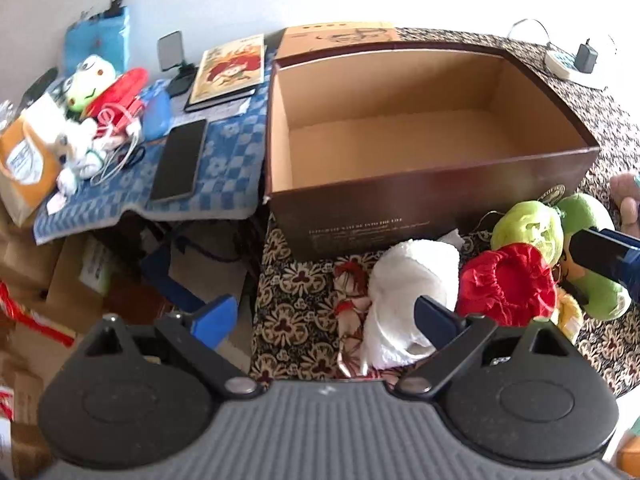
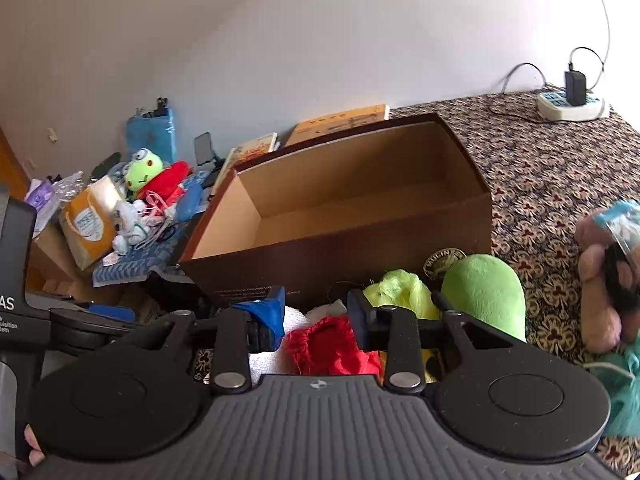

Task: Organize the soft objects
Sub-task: 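Reach the right gripper toward the white towel in front of the box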

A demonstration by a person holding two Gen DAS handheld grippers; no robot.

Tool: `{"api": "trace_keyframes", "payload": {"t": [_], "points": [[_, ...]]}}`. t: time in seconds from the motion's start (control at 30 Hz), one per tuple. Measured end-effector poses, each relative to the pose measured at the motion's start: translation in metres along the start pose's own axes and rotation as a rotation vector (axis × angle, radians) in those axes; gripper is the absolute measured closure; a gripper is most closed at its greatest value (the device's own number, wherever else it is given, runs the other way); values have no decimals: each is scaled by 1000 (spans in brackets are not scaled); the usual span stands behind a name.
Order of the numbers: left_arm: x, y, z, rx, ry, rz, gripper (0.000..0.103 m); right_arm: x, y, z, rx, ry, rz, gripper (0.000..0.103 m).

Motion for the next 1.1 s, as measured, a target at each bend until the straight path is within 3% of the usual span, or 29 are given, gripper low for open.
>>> {"api": "trace_keyframes", "payload": {"t": [0.13, 0.37, 0.43, 0.77, 1.1], "points": [[-7, 2, -3, -19, -27, 11, 8, 1, 11, -3, -46, 2, -47, 86], [-17, 3, -8, -30, -46, 30, 8, -9, 7, -6, -85, -35, 6, 86], [-20, 0, -6, -29, -42, 39, 8, -8, 3, -6, -39, -81, 28, 86], [-25, -6, 4, 34, -7, 78, 8, -22, 12, 2, 2, 23, 31, 86], [-31, -11, 6, 31, -13, 101, 8, -29, 8, 0, 3, 34, 69, 86]]}}
Point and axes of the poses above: each gripper's, at about its wrist camera, not at the fingertips, and x roughly against the way its jaws point, z to its left, y to its top, the point moved 10 cm from there along -x, roughly the way its jaws point, and after that the axes turned 3 degrees about y, right-handed, at the moved point
